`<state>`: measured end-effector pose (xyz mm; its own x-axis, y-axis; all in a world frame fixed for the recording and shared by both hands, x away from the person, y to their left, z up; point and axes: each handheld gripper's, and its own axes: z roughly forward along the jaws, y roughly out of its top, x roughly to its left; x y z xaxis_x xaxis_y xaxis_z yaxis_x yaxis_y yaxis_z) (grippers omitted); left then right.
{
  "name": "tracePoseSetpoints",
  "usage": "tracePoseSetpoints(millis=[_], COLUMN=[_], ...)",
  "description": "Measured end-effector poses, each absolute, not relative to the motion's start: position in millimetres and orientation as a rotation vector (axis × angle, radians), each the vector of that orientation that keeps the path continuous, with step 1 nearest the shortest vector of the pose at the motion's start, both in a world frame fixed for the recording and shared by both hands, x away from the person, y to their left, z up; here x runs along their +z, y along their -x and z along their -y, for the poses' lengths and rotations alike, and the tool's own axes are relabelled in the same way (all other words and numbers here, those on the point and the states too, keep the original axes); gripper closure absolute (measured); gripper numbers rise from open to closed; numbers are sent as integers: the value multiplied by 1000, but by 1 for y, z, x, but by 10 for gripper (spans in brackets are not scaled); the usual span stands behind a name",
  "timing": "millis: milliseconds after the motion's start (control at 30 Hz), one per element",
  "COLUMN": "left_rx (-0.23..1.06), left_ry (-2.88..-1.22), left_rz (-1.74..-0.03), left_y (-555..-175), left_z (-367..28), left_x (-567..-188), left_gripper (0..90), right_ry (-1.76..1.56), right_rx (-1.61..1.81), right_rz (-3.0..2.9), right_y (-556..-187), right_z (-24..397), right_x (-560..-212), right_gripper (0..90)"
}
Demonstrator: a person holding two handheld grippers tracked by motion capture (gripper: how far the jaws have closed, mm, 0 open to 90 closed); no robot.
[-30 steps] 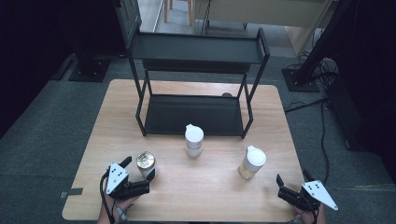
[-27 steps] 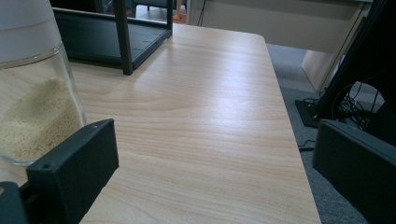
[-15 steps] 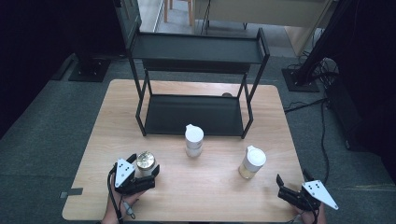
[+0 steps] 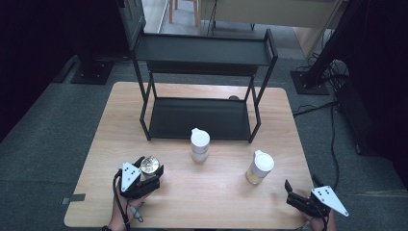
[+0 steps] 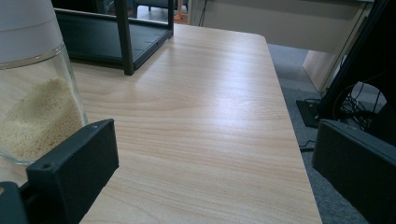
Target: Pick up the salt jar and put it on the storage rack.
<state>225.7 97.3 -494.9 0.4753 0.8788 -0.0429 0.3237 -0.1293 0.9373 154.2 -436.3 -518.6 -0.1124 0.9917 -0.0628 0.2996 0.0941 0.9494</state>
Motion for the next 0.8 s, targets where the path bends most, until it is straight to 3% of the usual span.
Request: tracePoseSetpoints(millis=[33, 800], left_rx=[671, 674], left_ry=[-1689, -1702], left_rz=[-1041, -1059], left_y=[-226, -235], left_z=[-97, -86], left_x=[-495, -487], left_gripper=[306, 316], right_ry=[-1321, -1319], right_rx=[1061, 1059], right_rz=[-1549, -1549], right_y=[-154, -154], right_z=[436, 436], right_x=[-519, -519], right_gripper=[1, 1])
